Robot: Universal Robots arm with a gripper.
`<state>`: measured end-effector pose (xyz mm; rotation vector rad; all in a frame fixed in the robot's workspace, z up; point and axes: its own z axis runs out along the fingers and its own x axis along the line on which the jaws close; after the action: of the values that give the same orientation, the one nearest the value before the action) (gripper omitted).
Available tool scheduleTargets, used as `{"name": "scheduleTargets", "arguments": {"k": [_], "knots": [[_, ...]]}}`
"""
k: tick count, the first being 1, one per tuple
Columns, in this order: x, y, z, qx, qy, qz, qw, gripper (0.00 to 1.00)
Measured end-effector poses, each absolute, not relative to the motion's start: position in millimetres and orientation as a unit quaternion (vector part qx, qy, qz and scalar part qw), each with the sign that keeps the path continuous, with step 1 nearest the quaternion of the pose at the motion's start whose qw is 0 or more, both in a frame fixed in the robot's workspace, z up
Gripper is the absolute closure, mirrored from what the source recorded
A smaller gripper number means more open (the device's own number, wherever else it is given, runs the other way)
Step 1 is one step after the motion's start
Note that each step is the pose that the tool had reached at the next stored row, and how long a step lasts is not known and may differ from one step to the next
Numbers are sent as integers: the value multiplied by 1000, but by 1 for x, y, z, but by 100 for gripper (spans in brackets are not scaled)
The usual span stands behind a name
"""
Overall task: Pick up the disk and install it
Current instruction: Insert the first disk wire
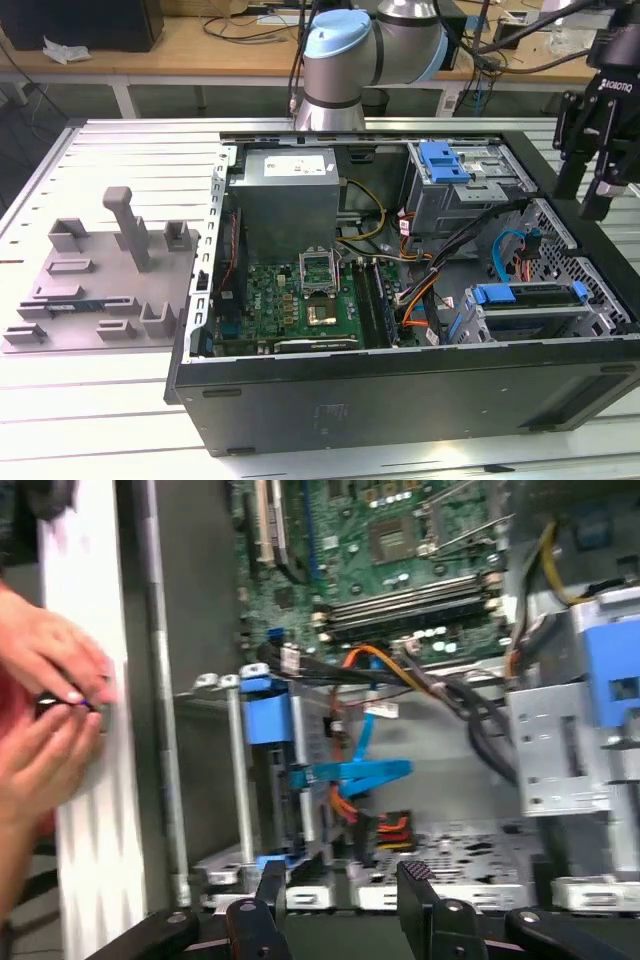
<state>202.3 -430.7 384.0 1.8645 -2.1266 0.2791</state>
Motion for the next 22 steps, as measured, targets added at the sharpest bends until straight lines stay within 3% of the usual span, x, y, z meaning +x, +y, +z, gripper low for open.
{"name": "scheduleTargets", "arguments": {"k": [1, 2, 9, 17, 22], "knots": [[203, -431, 384, 644, -740, 110, 161, 44], [203, -431, 383, 641, -741, 112, 163, 44], [203, -430, 373, 609, -768, 105, 168, 44], [197, -423, 367, 607, -768, 117, 165, 44], [194, -417, 363, 614, -760, 128, 170, 44]]}}
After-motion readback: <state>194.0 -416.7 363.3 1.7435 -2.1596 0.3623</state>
